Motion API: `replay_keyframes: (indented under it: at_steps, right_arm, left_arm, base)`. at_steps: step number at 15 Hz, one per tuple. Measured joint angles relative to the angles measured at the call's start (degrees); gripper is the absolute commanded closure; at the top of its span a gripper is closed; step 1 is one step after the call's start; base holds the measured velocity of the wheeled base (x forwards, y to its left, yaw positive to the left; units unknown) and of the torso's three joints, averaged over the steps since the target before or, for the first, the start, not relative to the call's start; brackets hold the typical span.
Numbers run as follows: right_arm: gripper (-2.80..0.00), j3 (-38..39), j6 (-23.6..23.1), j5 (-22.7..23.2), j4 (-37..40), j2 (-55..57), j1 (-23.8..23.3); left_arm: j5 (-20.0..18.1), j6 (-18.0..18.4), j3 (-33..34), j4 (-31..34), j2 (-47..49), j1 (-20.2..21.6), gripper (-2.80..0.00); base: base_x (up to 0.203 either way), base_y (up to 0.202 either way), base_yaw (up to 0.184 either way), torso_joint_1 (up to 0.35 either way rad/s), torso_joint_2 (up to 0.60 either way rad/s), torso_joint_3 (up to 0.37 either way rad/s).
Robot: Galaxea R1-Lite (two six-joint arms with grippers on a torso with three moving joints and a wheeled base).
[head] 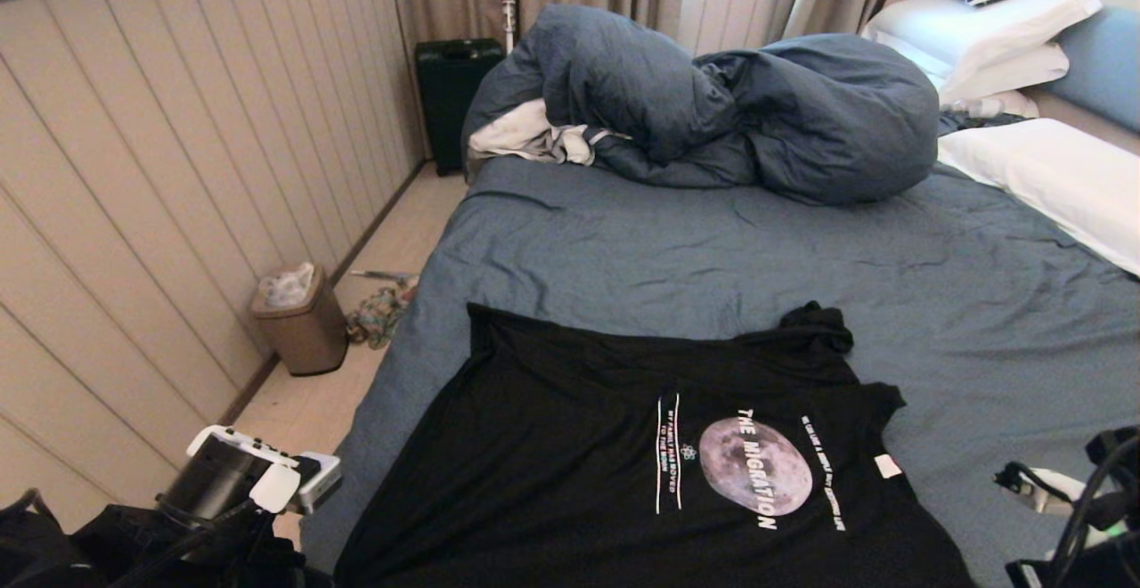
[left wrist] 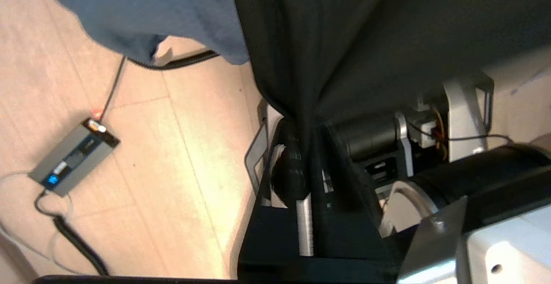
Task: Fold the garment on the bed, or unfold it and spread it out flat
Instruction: Unford the black T-shirt
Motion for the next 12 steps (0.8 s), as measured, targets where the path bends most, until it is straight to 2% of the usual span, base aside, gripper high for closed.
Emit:
replay_keyframes:
  at_steps: [4,8,10,12]
  right_arm:
    - [-2.80,0.0,0.2,0.1,0.0,-0.2,0.0]
    - [-2.80,-3.2,0.6,1.9,0.3,-1.4,-2.2]
    - [-2.80,-6.6,1.1,4.1,0.8,-2.3,-3.4]
    - [-2.80,-11.8,2.5,5.0,1.1,-3.3,-4.0]
  left_arm:
    - [0.0,-0.1,0.7,-0.5,-0.5,-0.1,-2.80]
    - [0.2,-0.5,0.4,-0.5,-3.8,0.1,-2.80]
    - [0.5,-1.2,-2.3,0.1,-7.0,1.0,-2.80]
    - [0.4,-1.9,-9.0,2.2,-9.1,3.0,-2.80]
  base:
    - [0.000,0.000,0.000,0.000,0.00,0.000]
    - [0.000,0.000,0.000,0.000,0.00,0.000]
    - [0.000,0.000,0.000,0.000,0.00,0.000]
    - [0.000,0.000,0.000,0.000,0.00,0.000]
